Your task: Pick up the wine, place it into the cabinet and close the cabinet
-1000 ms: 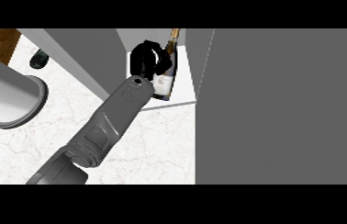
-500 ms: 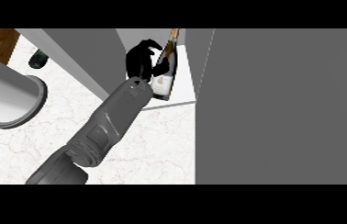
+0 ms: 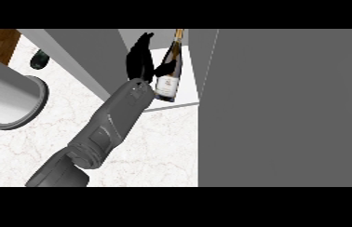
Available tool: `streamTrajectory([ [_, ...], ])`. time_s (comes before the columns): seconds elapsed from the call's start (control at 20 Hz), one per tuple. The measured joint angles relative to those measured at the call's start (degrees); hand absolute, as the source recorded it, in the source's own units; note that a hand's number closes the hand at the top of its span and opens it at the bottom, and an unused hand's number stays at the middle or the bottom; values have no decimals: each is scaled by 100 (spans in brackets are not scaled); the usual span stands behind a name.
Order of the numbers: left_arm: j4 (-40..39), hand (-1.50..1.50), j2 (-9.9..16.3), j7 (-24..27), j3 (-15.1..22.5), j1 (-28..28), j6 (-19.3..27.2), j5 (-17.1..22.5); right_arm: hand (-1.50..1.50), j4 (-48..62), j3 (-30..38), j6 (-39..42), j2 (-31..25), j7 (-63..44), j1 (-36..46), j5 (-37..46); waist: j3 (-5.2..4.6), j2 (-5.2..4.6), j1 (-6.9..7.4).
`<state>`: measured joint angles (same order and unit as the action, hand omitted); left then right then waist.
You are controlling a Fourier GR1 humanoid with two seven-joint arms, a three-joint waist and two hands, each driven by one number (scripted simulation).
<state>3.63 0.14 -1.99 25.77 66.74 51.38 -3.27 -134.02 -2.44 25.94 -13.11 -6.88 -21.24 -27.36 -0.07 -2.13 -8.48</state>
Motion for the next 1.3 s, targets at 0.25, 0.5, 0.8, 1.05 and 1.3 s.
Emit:
streamTrajectory([
  [0.25, 365, -150, -4, 243, -157, -201, 17, 169, -150, 0, 30, -6, -43, -18, -21, -35, -8, 0, 57],
  [0.5, 774, -150, -11, 686, -399, -371, -49, 442, -150, -5, -84, -19, 3, 6, -134, -53, -11, 21, 133],
  [0.8, 1287, -150, -12, 1419, -674, -677, 27, 836, -150, -36, -112, -56, 14, 74, -223, -73, -12, 59, 209],
  [1.05, 1742, -150, -11, 1862, -850, -829, 40, 1292, -150, -54, -130, -90, -39, 39, -328, -85, -9, 100, 300],
  [1.3, 2243, -150, -11, 2369, -995, -1119, -4, 1820, -150, -85, -162, -242, -50, -31, -307, -97, -8, 138, 407],
])
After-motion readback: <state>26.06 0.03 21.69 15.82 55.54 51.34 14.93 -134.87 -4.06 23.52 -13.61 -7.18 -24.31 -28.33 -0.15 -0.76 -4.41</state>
